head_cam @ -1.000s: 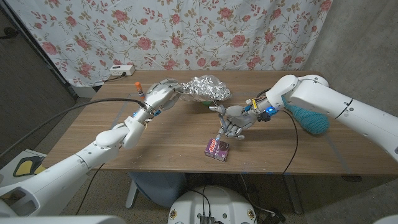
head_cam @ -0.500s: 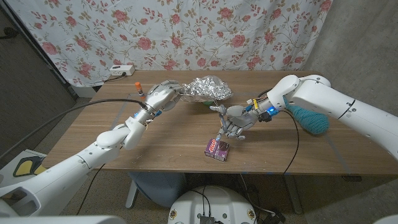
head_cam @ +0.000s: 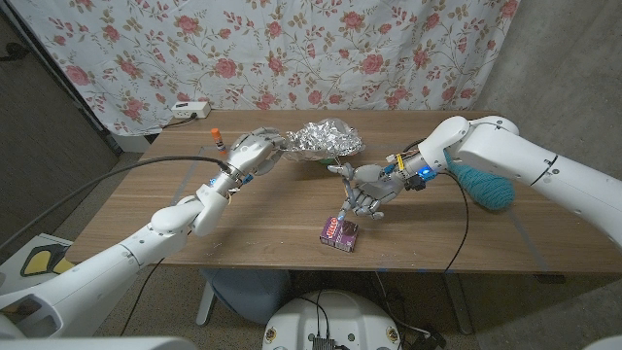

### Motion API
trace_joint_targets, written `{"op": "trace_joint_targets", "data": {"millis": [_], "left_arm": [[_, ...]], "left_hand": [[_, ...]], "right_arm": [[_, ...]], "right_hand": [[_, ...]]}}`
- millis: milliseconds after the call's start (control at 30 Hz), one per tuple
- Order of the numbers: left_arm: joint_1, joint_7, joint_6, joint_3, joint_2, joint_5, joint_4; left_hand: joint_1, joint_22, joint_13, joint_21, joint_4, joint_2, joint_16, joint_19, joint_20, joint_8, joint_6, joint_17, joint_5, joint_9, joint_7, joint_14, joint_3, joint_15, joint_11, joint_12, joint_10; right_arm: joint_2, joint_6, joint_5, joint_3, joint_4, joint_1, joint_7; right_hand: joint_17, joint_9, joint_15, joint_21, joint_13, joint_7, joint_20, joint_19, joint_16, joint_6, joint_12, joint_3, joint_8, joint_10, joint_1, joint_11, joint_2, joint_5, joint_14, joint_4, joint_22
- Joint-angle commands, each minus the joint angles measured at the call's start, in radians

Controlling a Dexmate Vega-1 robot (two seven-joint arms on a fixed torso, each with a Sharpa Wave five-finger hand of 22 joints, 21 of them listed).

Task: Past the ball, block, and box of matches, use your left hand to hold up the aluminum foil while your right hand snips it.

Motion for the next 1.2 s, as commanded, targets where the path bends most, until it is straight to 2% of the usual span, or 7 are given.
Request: {"op": "trace_joint_targets", "data": {"millis": [33, 600, 1200], "left_arm": [[0.007, -0.009, 0.007, 0.001, 0.001, -0.001, -0.005], [0.003, -0.020, 0.012, 0.009, -0.008, -0.001, 0.001], [-0.008, -0.032, 0.015, 0.024, -0.021, -0.006, 0.014]], "left_hand": [[0.005, 0.004, 0.001, -0.004, -0.003, 0.001, 0.004, 0.014, 0.001, 0.009, 0.008, 0.000, 0.002, 0.003, -0.006, -0.002, 0.001, -0.009, -0.002, 0.006, 0.004], [0.003, 0.004, -0.007, -0.013, -0.003, 0.001, 0.003, 0.018, 0.000, 0.018, 0.011, -0.001, 0.001, 0.000, -0.008, 0.004, -0.001, -0.010, -0.002, 0.014, 0.005], [0.002, 0.004, -0.012, -0.020, -0.004, 0.001, 0.003, 0.022, 0.001, 0.022, 0.012, -0.002, 0.001, -0.008, -0.010, 0.007, -0.002, -0.010, -0.002, 0.020, 0.004]], "right_arm": [[-0.008, 0.004, 0.024, 0.011, -0.005, -0.011, 0.004], [-0.017, 0.010, 0.047, 0.020, 0.007, -0.021, 0.012], [-0.053, 0.021, 0.077, 0.051, -0.015, -0.050, 0.005]], "right_hand": [[0.003, 0.001, -0.053, 0.007, 0.004, 0.195, -0.025, -0.001, 0.001, -0.164, 0.008, 0.001, 0.010, 0.008, 0.004, 0.001, 0.010, -0.002, 0.002, 0.004, -0.001], [0.003, -0.001, -0.053, 0.010, 0.009, 0.194, -0.026, 0.001, 0.001, -0.164, 0.015, 0.004, 0.012, 0.007, 0.010, 0.000, 0.021, -0.004, 0.001, 0.003, -0.008], [0.002, -0.002, -0.054, 0.015, 0.010, 0.192, -0.026, 0.001, 0.001, -0.164, 0.019, 0.005, 0.014, 0.007, 0.015, -0.001, 0.030, -0.007, 0.003, 0.003, -0.008]]}}
